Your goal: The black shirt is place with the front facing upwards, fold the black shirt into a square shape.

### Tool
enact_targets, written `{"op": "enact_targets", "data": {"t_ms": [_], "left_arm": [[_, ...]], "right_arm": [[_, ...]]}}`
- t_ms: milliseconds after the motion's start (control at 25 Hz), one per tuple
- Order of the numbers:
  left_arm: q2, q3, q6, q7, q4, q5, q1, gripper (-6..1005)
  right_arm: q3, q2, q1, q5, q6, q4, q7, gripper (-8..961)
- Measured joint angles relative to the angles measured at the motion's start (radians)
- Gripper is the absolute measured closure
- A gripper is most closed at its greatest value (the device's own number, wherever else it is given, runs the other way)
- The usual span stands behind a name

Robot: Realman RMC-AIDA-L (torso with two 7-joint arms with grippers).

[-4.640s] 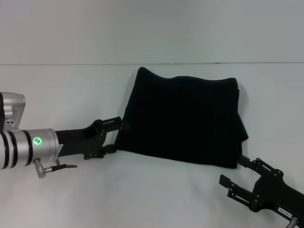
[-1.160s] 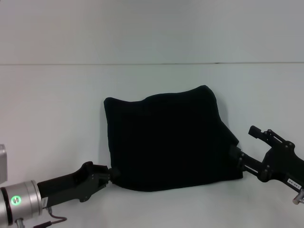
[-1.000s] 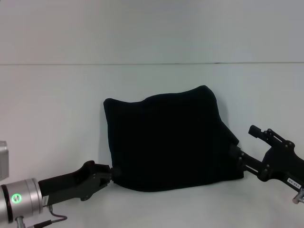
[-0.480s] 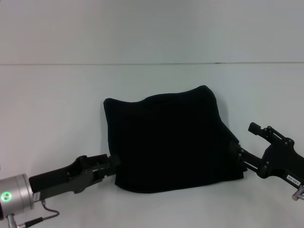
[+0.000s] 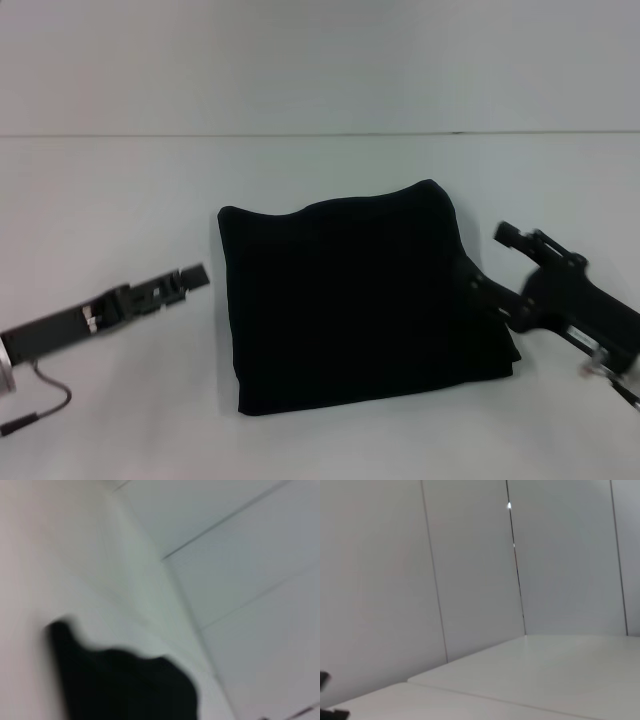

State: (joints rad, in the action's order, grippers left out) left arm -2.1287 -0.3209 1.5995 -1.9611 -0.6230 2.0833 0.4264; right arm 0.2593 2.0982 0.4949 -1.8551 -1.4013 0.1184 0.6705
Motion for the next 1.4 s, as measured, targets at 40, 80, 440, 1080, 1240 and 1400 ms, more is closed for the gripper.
{"op": "enact_targets", "data": {"t_ms": [40, 80, 440, 1080, 1240, 1400], "left_arm": [[-0.001, -0.001, 0.021, 0.054, 0.001, -0.027, 0.003, 264], [-0.002, -0.004, 0.038, 0.095, 0.003, -0.046, 0.006, 218], [-0.019, -0.018, 0.121, 0.283, 0.012, -0.085, 0.035, 63], [-0.019, -0.019, 0.145, 0.337, 0.031, -0.092, 0.019, 63], [-0.017, -0.020, 0.145, 0.341, 0.031, -0.092, 0.021, 63], [-0.007, -0.020, 0.153, 0.437, 0.013, -0.077, 0.019, 63]], "right_arm": [[0.000, 0.000, 0.023, 0.012, 0.025, -0.019, 0.000, 120], [0.000, 0.000, 0.049, 0.020, 0.058, -0.040, 0.001, 120], [0.004, 0.004, 0.239, 0.030, 0.374, -0.193, 0.002, 120], [-0.076, 0.000, 0.231, 0.037, 0.552, -0.184, 0.131, 120], [-0.072, -0.001, 0.216, 0.035, 0.483, -0.175, 0.126, 121], [-0.067, -0.002, 0.147, 0.031, 0.238, -0.119, 0.086, 120]]}}
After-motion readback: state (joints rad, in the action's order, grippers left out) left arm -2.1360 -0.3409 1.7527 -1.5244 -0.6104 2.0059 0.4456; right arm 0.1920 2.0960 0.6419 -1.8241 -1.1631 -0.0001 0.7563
